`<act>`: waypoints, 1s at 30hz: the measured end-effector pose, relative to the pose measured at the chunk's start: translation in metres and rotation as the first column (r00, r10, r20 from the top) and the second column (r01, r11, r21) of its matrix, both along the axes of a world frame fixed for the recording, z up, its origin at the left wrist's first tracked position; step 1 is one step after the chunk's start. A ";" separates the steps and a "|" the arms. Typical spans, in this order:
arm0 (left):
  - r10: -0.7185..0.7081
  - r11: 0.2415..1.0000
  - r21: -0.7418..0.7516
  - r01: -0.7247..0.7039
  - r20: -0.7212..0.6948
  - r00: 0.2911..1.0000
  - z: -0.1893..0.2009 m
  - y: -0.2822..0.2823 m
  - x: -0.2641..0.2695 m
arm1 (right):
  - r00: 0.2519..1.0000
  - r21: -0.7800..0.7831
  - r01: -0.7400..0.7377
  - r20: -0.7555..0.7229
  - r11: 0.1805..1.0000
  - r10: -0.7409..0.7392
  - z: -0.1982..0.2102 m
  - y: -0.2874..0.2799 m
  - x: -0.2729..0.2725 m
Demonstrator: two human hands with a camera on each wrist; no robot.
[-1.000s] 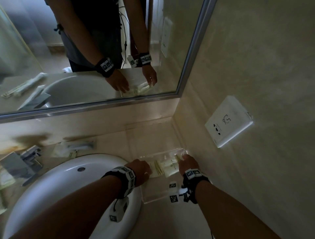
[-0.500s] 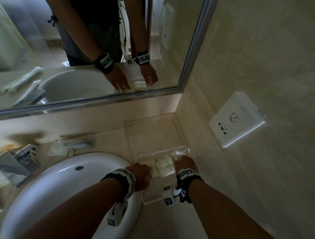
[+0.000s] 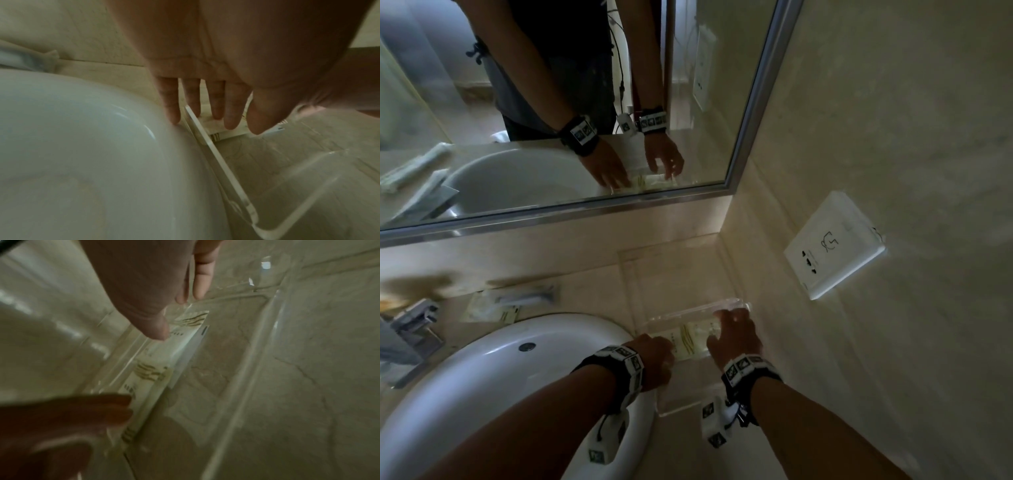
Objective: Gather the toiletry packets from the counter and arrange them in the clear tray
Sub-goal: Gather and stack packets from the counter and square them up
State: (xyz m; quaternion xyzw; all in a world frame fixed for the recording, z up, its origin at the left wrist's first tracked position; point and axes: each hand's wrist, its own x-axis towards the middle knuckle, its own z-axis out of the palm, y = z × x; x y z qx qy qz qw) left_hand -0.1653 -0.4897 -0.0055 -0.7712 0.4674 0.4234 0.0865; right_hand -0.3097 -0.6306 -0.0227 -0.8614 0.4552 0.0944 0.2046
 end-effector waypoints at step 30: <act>-0.281 0.959 -0.002 0.284 0.156 0.947 -0.006 -0.001 -0.007 | 0.975 -0.058 -0.223 -0.002 0.973 0.223 -0.027 0.004 0.003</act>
